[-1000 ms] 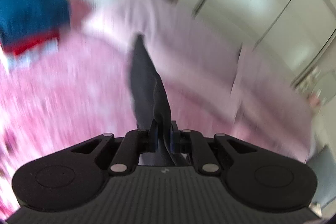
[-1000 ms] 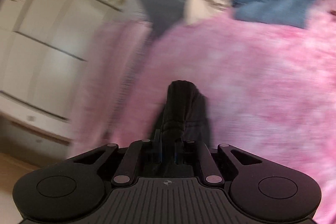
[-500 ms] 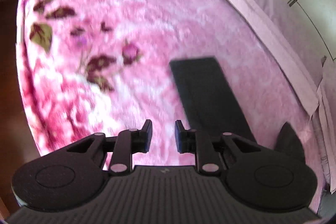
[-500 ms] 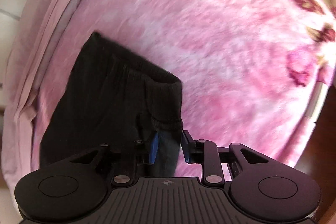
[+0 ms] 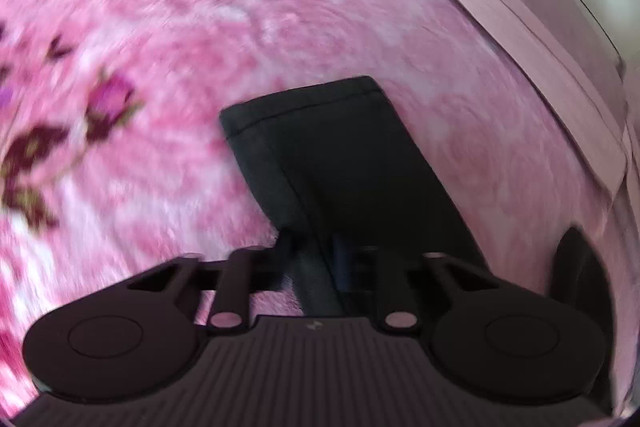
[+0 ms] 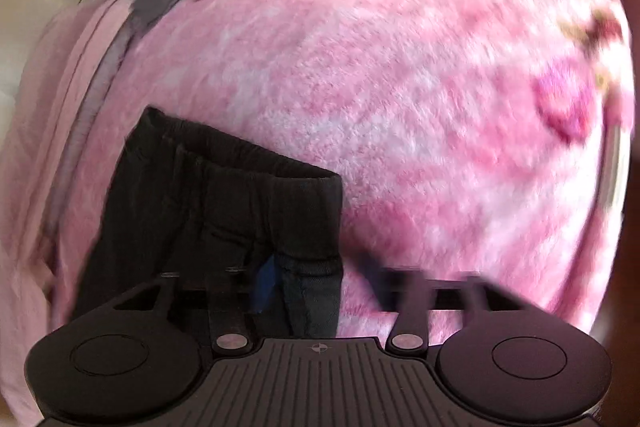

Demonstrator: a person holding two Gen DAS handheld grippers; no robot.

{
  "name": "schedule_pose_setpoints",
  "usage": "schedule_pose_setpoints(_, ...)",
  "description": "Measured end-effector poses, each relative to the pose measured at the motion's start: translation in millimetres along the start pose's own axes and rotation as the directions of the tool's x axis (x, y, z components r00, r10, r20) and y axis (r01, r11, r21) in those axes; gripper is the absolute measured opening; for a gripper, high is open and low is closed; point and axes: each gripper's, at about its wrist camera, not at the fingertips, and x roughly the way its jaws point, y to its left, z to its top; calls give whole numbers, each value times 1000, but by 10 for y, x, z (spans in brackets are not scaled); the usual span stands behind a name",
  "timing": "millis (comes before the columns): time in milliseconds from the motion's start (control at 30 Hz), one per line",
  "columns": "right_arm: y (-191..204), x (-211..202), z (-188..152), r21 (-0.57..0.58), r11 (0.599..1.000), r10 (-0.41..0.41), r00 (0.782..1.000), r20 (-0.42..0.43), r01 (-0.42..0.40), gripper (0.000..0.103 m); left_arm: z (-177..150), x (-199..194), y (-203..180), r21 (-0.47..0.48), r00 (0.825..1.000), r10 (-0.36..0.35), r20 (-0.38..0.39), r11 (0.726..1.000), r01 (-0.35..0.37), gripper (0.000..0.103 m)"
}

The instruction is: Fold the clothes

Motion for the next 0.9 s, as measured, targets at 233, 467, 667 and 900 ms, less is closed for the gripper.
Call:
schedule_pose_setpoints(233, 233, -278, -77, -146, 987, -52, 997, 60, 61, 22, -151, -672, 396, 67, 1000, -2, 22, 998, 0, 8)
schedule_pose_setpoints(467, 367, -280, -140, -199, 961, -191, 981, 26, 192, 38, -237, -711, 545, 122, 991, 103, -90, 988, -92, 16)
schedule_pose_setpoints(667, 570, -582, 20, -217, 949, -200, 969, 147, 229, 52, -362, -1103, -38, 369, 997, 20, -79, 929, 10, 15)
schedule_pose_setpoints(900, 741, -327, 362, -216, 960, -156, 980, 122, 180, 55, -862, -645, -1294, 529, 967, -185, -175, 811, 251, 25)
